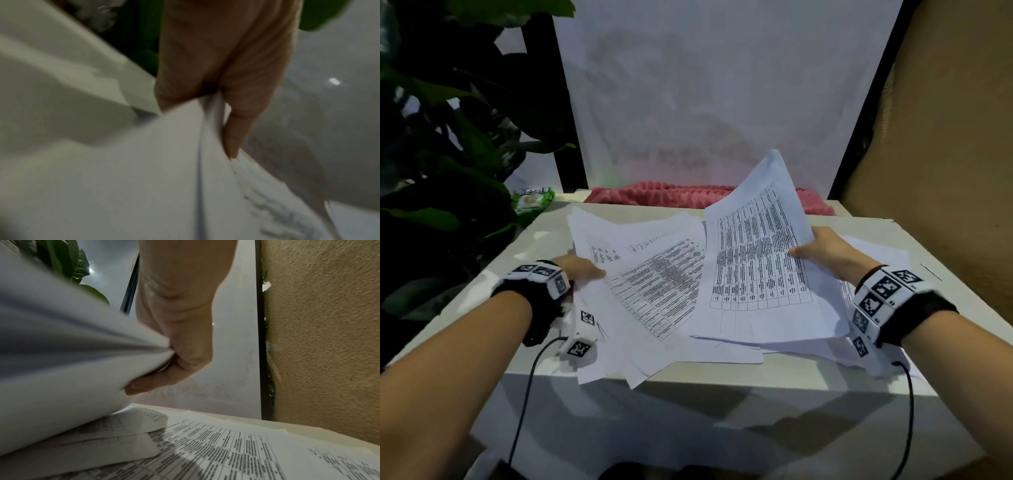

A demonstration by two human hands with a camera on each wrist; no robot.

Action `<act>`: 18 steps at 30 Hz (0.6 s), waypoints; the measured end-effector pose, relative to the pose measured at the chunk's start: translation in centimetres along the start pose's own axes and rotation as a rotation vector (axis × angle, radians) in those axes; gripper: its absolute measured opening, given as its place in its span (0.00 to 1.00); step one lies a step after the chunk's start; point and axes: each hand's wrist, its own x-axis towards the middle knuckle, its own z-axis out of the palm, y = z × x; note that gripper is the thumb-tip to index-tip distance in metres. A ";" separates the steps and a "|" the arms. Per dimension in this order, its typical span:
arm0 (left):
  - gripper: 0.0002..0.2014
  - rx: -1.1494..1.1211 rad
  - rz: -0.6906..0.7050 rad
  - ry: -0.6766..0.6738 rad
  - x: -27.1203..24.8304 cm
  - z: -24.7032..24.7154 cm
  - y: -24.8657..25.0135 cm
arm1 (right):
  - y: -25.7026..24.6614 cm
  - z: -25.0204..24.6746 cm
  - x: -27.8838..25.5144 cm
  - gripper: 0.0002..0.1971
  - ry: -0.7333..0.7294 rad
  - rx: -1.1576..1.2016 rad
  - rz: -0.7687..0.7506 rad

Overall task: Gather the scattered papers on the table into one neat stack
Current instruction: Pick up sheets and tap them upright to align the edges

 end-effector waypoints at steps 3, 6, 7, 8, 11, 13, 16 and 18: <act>0.29 0.288 0.029 0.198 -0.6 0.7 0.5 | 0.1 0.1 0.0 0.18 0.004 -0.004 0.009; 0.18 0.096 0.098 0.267 -0.6 -0.7 0.2 | 0.2 -0.1 -0.2 0.18 0.011 -0.007 0.038; 0.13 0.005 0.125 0.299 -0.8 -1.4 0.0 | 0.2 -0.2 -0.2 0.17 0.018 -0.001 0.047; 0.10 -0.049 0.121 0.325 -1.3 -2.1 -0.1 | 0.3 -0.3 -0.3 0.18 0.027 0.005 0.056; 0.12 -0.177 0.174 0.447 -2.7 -3.8 -0.4 | 0.4 -0.6 -0.7 0.19 0.065 -0.010 0.093; 0.17 -0.246 0.237 0.514 -3.7 -4.3 -0.7 | 0.6 -0.9 -0.9 0.18 0.097 -0.021 0.110; 0.23 -0.295 0.254 0.631 -5.3 -4.5 -0.9 | 0.9 -1.2 -1.0 0.17 0.138 -0.049 0.132; 0.21 -0.365 0.291 0.658 -5.7 -4.8 -1.0 | 1.1 -1.3 -1.1 0.17 0.141 -0.067 0.147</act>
